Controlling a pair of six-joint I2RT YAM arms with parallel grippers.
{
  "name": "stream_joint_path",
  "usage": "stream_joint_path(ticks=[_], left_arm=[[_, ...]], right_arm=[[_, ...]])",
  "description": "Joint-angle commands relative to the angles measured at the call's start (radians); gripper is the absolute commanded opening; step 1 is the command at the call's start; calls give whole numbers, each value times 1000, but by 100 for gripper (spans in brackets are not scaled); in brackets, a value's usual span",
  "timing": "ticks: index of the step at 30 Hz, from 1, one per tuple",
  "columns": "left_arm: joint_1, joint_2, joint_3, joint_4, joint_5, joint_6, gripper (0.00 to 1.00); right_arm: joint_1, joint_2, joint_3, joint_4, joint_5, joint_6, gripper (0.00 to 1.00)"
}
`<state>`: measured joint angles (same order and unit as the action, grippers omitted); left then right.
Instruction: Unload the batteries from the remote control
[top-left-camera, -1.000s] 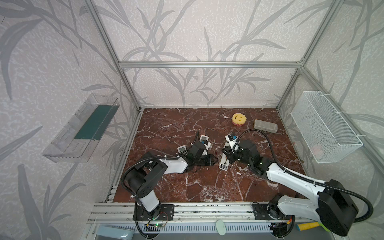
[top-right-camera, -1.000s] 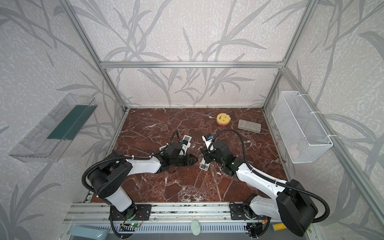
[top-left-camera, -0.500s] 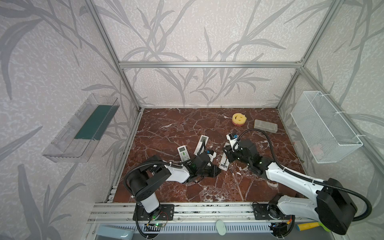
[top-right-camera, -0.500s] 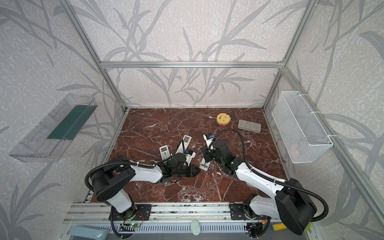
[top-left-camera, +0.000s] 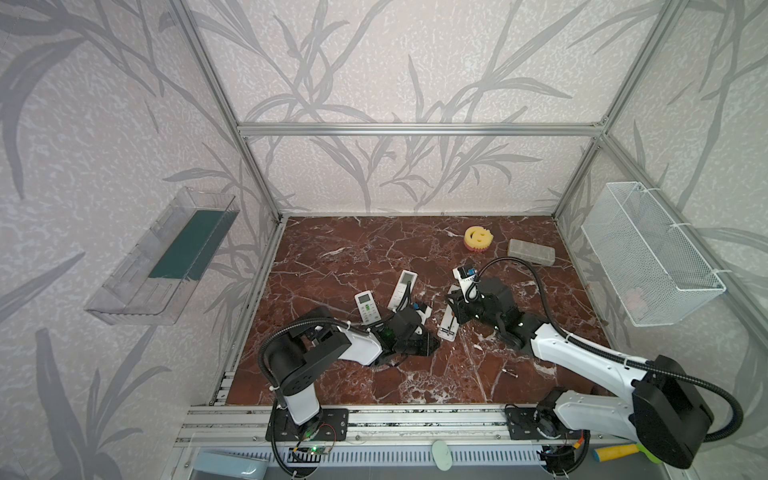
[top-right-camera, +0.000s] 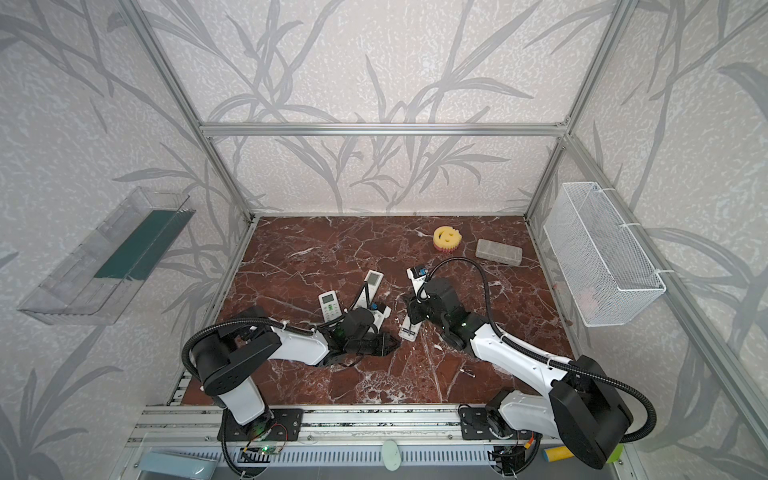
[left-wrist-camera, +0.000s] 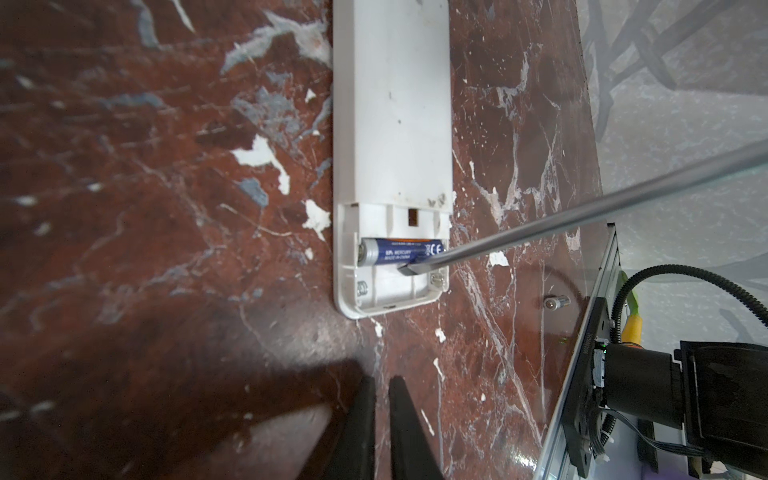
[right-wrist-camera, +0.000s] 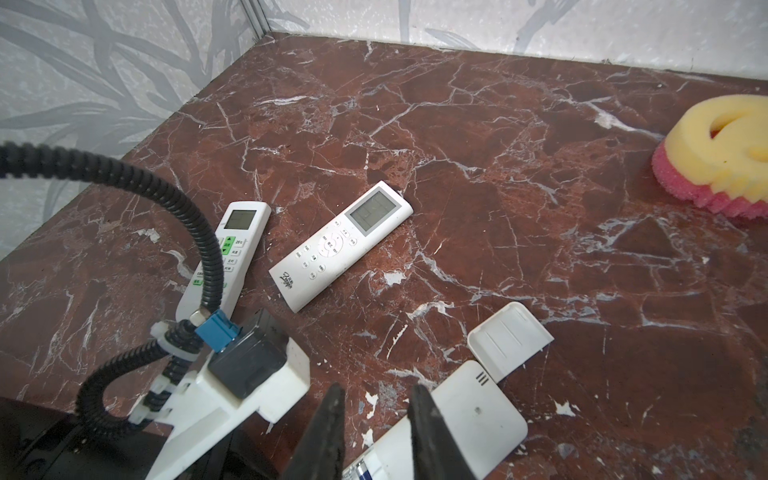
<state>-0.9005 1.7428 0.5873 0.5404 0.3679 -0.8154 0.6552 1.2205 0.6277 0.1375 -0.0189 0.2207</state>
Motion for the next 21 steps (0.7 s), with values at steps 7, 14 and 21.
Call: stream_joint_path(ticks=[7,14,21], left_arm=[[7,-53,9,-43,-24,28,12],[67,-116,37,-128,-5,64,17],[115,-85,110,-208,-10,99,18]], right_arm=[[-5,7,54,-166,14,-8,0],[-27,-78,103,-232,70,39,0],[-77,-64,90,-297,190,76,0]])
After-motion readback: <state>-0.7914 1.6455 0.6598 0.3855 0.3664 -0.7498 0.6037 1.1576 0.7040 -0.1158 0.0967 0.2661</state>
